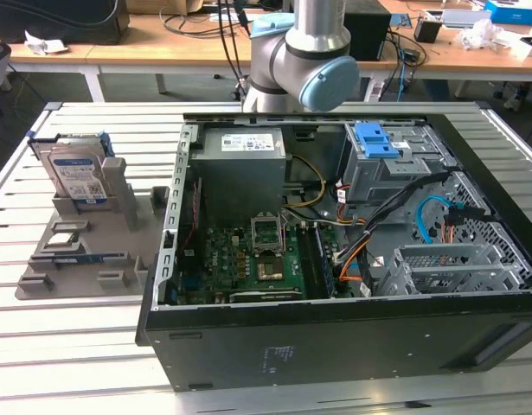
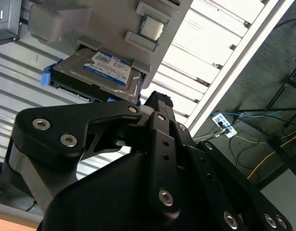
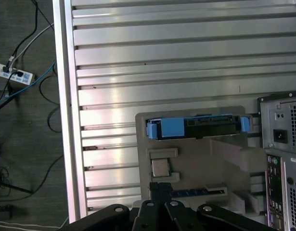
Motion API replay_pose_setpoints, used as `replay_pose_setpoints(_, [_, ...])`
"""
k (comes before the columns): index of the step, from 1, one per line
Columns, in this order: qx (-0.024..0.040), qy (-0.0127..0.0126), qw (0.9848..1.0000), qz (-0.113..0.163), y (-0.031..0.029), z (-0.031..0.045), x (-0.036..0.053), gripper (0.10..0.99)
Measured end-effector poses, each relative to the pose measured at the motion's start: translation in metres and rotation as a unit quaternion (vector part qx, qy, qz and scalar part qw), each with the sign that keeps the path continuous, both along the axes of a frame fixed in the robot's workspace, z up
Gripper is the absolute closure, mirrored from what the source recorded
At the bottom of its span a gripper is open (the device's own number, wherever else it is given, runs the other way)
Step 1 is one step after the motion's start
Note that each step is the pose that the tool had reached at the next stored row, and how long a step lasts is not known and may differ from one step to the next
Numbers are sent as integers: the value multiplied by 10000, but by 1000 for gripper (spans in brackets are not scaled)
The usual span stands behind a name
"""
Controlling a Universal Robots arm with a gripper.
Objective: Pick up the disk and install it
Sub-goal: 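Pick up the disk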
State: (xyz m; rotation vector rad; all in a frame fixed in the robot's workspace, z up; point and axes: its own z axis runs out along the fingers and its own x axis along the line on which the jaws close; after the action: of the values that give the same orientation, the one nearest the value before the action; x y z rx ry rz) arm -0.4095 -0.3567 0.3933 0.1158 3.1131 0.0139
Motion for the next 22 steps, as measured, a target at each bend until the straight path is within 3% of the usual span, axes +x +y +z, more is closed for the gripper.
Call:
replay_pose_setpoints(4, [0, 0, 10000, 50, 1, 0, 0, 980])
replay_pose_setpoints(7, [0, 0, 9994, 332, 1, 0, 0, 980])
replay_pose_setpoints(12, [0, 0, 9968, 804, 1, 0, 0, 980])
replay_pose_setpoints(15, [0, 0, 9924, 1232, 1, 0, 0, 980])
replay_pose_setpoints(19, [0, 0, 9889, 1483, 1, 0, 0, 980])
replay_pose_setpoints(22, [0, 0, 9844, 1760, 1, 0, 0, 980])
